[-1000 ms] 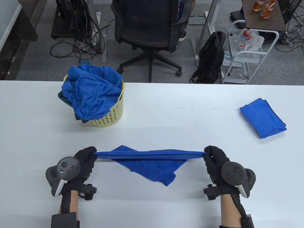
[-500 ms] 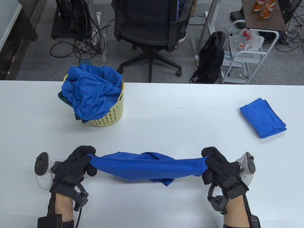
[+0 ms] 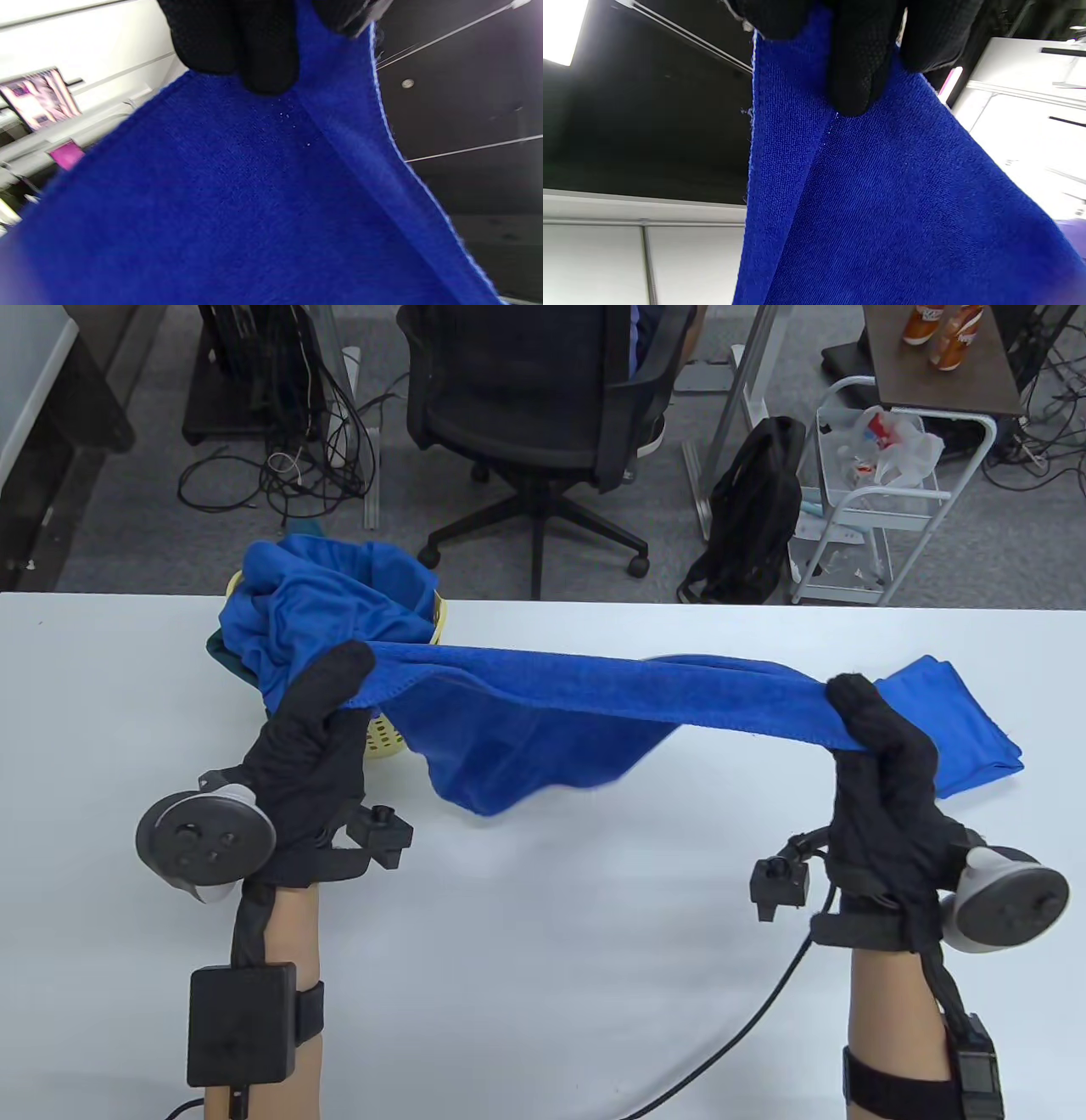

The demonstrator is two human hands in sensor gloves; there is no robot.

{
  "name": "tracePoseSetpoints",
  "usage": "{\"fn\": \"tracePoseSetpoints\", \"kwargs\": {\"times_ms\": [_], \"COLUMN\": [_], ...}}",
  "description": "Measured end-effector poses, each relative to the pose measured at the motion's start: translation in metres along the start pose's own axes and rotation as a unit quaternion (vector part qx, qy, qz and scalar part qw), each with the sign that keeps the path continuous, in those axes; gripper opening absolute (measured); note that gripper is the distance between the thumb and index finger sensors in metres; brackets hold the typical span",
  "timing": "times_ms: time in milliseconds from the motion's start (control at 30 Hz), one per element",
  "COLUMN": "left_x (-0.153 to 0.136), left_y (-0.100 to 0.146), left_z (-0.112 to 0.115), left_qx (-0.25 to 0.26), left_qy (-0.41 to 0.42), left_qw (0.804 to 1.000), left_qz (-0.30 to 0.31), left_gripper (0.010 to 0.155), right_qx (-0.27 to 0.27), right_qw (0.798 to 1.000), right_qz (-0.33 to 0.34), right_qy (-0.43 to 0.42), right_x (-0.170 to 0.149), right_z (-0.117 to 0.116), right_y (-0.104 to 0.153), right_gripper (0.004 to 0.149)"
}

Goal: Fold and stack clothes and towels from laundry basket

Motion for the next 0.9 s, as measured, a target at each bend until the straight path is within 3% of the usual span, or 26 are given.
{"fn": "tracePoseSetpoints", "kwargs": {"times_ms": [67, 200, 267, 300, 433, 500, 600, 833, 900], "left_x": [-0.008, -0.049, -0.074, -0.089, -0.128, -0.135, -0.137, -0.140, -0.139], "left_y": [0.012, 0.064, 0.097, 0.116, 0.169, 0.181, 0.186, 0.180, 0.176], "left_z": [0.013, 0.069, 0.103, 0.122, 0.167, 0.176, 0.178, 0.161, 0.152], "left_qx": [-0.033, -0.161, -0.233, -0.270, -0.360, -0.405, -0.424, -0.374, -0.348], "left_qy": [0.007, -0.002, -0.004, -0.009, 0.011, 0.016, 0.014, -0.007, -0.011], "left_qw": [0.999, 0.984, 0.964, 0.951, 0.904, 0.878, 0.868, 0.883, 0.893], "left_qz": [-0.008, -0.076, -0.125, -0.153, -0.232, -0.254, -0.259, -0.285, -0.285], "left_gripper": [0.046, 0.046, 0.046, 0.047, 0.047, 0.047, 0.047, 0.047, 0.047], "right_qx": [0.012, 0.064, 0.111, 0.144, 0.228, 0.289, 0.308, 0.246, 0.226], "right_qw": [1.000, 0.992, 0.973, 0.954, 0.906, 0.867, 0.848, 0.867, 0.885], "right_qz": [-0.004, -0.084, -0.144, -0.179, -0.254, -0.298, -0.310, -0.269, -0.240], "right_qy": [0.007, 0.072, 0.143, 0.192, 0.252, 0.276, 0.300, 0.340, 0.330], "right_x": [-0.009, -0.063, -0.099, -0.123, -0.171, -0.184, -0.191, -0.172, -0.163], "right_z": [0.008, 0.020, 0.024, 0.025, 0.025, 0.026, 0.029, 0.041, 0.042], "right_y": [0.015, 0.064, 0.093, 0.113, 0.159, 0.172, 0.178, 0.163, 0.157], "right_gripper": [0.041, 0.041, 0.041, 0.041, 0.040, 0.041, 0.041, 0.040, 0.040]}}
Point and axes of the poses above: the tracker on the back of each hand, its own x axis roughly to the thumb side, its own y axis roughly from the fingertips to the wrist, z = x × y, the point moved 5 cm from there along -y, roughly from the wrist to the fingertips, and after that the axes turned 10 degrees about -x, right-handed, at the moved point
